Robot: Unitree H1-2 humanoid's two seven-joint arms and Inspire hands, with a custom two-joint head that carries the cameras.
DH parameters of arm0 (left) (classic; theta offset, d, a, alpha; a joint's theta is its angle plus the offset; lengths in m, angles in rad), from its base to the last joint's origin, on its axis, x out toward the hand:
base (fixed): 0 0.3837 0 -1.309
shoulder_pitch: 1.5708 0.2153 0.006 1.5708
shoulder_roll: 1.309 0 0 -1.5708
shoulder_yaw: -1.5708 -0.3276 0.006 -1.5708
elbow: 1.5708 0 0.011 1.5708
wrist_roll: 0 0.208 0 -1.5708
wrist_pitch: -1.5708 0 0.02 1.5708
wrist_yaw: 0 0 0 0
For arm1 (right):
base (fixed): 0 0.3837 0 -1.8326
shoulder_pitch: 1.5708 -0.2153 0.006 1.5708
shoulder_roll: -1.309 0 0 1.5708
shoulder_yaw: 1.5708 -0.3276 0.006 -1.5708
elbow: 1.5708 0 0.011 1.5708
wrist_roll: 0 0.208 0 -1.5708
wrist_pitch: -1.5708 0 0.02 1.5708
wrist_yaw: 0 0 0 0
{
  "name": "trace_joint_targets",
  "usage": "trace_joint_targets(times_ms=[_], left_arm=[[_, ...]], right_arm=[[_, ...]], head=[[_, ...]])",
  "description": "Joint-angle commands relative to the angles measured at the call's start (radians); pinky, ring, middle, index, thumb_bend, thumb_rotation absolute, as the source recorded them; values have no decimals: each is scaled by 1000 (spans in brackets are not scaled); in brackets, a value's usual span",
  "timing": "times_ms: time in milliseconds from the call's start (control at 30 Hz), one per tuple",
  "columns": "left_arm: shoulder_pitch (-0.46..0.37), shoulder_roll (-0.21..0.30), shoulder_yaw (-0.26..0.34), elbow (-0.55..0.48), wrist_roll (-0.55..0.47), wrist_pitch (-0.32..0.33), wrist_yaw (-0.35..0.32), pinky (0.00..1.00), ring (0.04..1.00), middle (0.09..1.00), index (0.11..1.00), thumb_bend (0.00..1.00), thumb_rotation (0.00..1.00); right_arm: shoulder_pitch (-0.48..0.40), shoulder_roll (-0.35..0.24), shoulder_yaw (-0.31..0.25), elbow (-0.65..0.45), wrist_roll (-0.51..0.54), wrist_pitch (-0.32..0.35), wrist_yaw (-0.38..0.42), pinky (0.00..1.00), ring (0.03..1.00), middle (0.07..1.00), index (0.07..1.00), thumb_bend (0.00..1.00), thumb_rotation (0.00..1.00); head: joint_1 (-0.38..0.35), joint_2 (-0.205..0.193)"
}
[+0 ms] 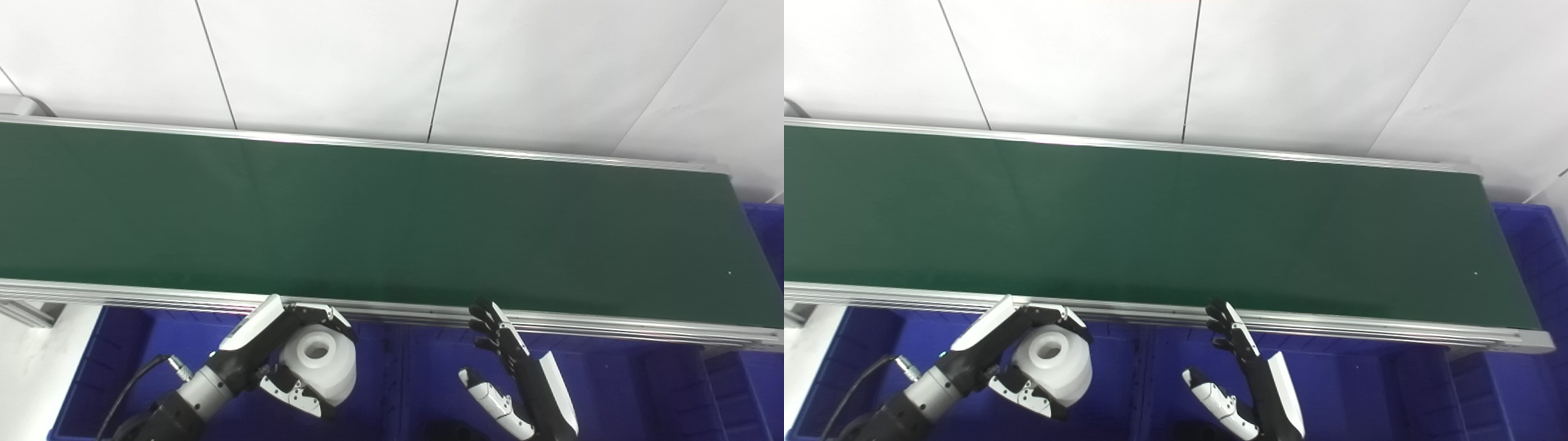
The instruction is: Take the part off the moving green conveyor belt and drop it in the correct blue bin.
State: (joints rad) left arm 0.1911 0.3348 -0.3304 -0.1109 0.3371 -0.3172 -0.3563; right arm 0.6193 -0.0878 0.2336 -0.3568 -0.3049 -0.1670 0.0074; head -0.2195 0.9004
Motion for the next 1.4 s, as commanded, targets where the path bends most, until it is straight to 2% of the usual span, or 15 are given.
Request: trace_joint_targets(times_ms=[0,167,300,367,433,467,533,567,600,633,733,967,1067,1167,1367], left_arm=[[-13,12,-14,-30,21,31,-19,436,425,503,515,497,0],[-13,4,-24,-43,158,112,-8,461,427,518,503,497,0],[-7,-10,-29,-69,281,219,-12,448,412,521,524,494,0],[-14,-5,-47,-83,359,292,-49,475,422,537,518,495,0],[-25,-1,-69,-99,432,379,-110,553,626,709,503,504,46],[-28,-1,-77,-104,453,408,-130,589,685,760,640,554,82],[-37,0,-90,-107,478,448,-162,661,789,853,805,614,169],[-36,-3,-86,-106,468,450,-156,679,814,875,837,626,193],[-34,-7,-78,-105,450,444,-144,726,862,935,892,652,272],[-32,-10,-69,-103,426,431,-127,731,867,942,898,656,283],[-25,-19,-36,-95,312,371,-85,792,909,966,927,691,423],[-5,-27,15,-77,-1,210,-65,808,902,940,938,734,521],[6,-35,31,-54,-146,142,-76,864,923,943,933,753,512],[12,-43,40,-13,-288,37,-90,898,928,932,926,787,480],[16,-38,40,3,-357,-6,-97,875,920,927,929,839,509]], right_arm=[[11,-3,-4,-44,5,7,7,800,865,897,939,718,767],[13,-4,-7,-50,5,10,14,796,862,895,937,714,758],[9,-5,-6,-49,3,6,15,800,859,892,934,700,756],[8,-5,-6,-49,0,10,16,806,857,890,934,696,756],[6,-5,-6,-48,-2,14,18,811,860,892,935,699,767],[5,-4,-7,-48,-2,16,19,808,860,893,935,702,766],[2,-3,-7,-47,-2,20,21,799,859,892,935,706,761],[1,-1,-7,-46,-2,21,21,797,859,892,935,707,760],[0,0,-7,-44,-2,21,21,797,857,891,933,706,754],[-1,1,-8,-42,-1,19,20,797,857,890,933,705,753],[-3,0,-7,-38,-3,19,22,796,856,893,935,704,754],[-2,-4,-6,-45,-14,51,36,814,877,912,951,709,735],[3,-3,-6,-50,-23,61,35,820,882,913,950,713,723],[7,-3,-6,-52,-31,59,32,814,878,909,947,720,719],[12,-2,-4,-58,-33,65,33,814,883,916,952,714,697]], head=[[8,0],[17,0],[17,-2],[19,-5],[21,-7],[21,-7],[22,-11],[20,-14],[19,-15],[19,-16],[17,-18],[17,-25],[14,-25],[8,-26],[8,-26]])
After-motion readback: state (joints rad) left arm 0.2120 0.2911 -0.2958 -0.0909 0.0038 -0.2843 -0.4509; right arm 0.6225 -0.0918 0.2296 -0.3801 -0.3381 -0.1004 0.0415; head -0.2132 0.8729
